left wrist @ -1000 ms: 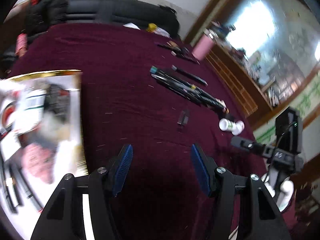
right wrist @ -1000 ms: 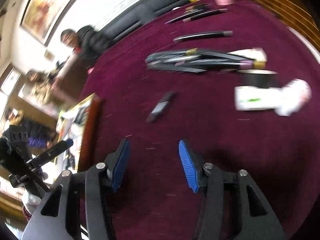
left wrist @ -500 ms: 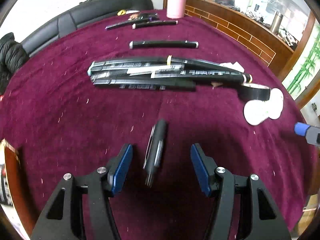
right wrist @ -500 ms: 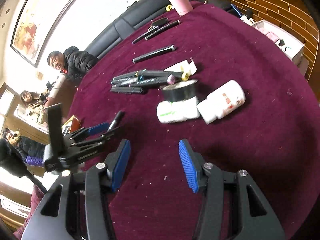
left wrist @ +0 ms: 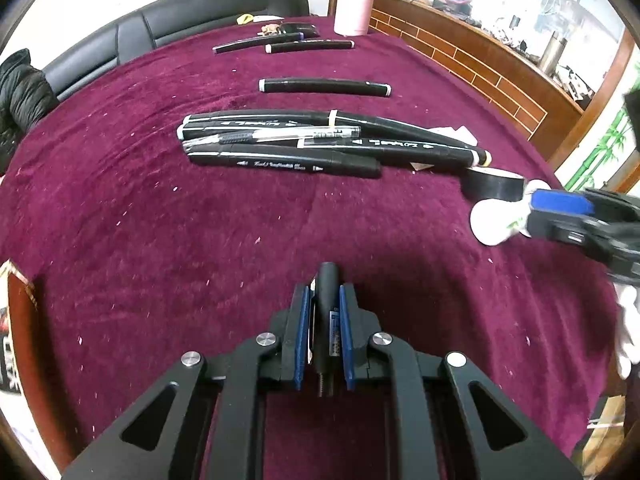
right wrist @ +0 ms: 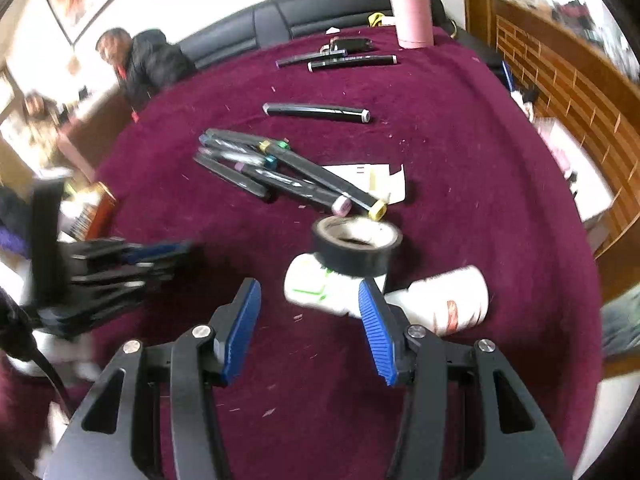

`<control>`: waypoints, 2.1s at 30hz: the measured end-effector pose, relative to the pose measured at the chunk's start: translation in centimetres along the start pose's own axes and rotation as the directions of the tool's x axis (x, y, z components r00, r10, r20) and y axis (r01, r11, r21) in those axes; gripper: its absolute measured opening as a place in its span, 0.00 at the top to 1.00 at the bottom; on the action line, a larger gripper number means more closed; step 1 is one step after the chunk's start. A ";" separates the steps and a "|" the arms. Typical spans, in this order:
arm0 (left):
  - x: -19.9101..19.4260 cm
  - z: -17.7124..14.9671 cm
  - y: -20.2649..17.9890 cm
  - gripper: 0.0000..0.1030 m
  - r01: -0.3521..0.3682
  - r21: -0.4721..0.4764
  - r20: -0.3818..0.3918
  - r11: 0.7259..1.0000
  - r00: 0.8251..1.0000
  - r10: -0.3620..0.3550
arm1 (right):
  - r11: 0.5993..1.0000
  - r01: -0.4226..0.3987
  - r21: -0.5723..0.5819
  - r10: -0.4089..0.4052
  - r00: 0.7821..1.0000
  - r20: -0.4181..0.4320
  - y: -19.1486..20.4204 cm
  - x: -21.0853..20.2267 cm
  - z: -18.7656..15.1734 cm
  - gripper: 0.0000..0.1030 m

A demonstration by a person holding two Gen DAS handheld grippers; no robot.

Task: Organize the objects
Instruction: 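Move both grippers back to the tablecloth toward a black pen, then grasp the black pen with the left gripper while the right grasps the white bottle, then carry the pen with the left gripper while the right carries the white bottle to the tray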

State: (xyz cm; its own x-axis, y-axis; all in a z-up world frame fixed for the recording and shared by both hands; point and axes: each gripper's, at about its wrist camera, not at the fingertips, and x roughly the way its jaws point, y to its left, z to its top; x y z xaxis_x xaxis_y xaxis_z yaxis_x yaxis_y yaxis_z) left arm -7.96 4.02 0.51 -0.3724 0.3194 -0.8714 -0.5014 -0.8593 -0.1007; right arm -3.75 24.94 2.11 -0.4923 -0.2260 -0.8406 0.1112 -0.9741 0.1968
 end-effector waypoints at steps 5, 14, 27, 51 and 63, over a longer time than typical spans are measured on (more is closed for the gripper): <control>-1.5 -1.1 0.3 0.89 0.035 -0.036 0.023 0.999 0.999 -0.034 | 0.996 0.052 -0.075 -0.053 0.998 -0.017 0.8 1.2 1.0 0.48; -4.1 -3.7 1.8 0.89 0.081 -0.083 0.052 0.993 0.996 -0.077 | 0.988 -0.125 -0.094 0.116 0.989 -0.093 1.2 -1.1 0.7 0.45; -5.8 -5.9 2.9 0.89 0.136 -0.147 0.094 0.980 0.988 -0.123 | 0.994 -0.109 -0.010 0.107 0.984 -0.144 1.3 1.0 -1.6 0.43; -9.7 -9.9 6.0 0.89 0.154 -0.253 0.167 0.955 0.979 -0.114 | 0.971 0.036 -0.237 -0.064 0.992 -0.113 8.4 2.2 -3.0 0.66; -16.8 -16.0 13.9 0.88 0.084 -0.425 0.256 0.901 0.966 0.031 | 0.977 -0.183 -0.108 0.172 0.980 -0.104 12.3 -1.0 -1.9 0.67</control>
State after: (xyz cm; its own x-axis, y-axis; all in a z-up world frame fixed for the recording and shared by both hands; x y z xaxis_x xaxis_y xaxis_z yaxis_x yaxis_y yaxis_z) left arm 3.85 -19.70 6.07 -0.5753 0.3845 -0.7219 -0.1514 -0.9175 -0.3679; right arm -0.24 13.19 4.38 -0.3735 -0.3890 -0.8421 0.2915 -0.9111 0.2915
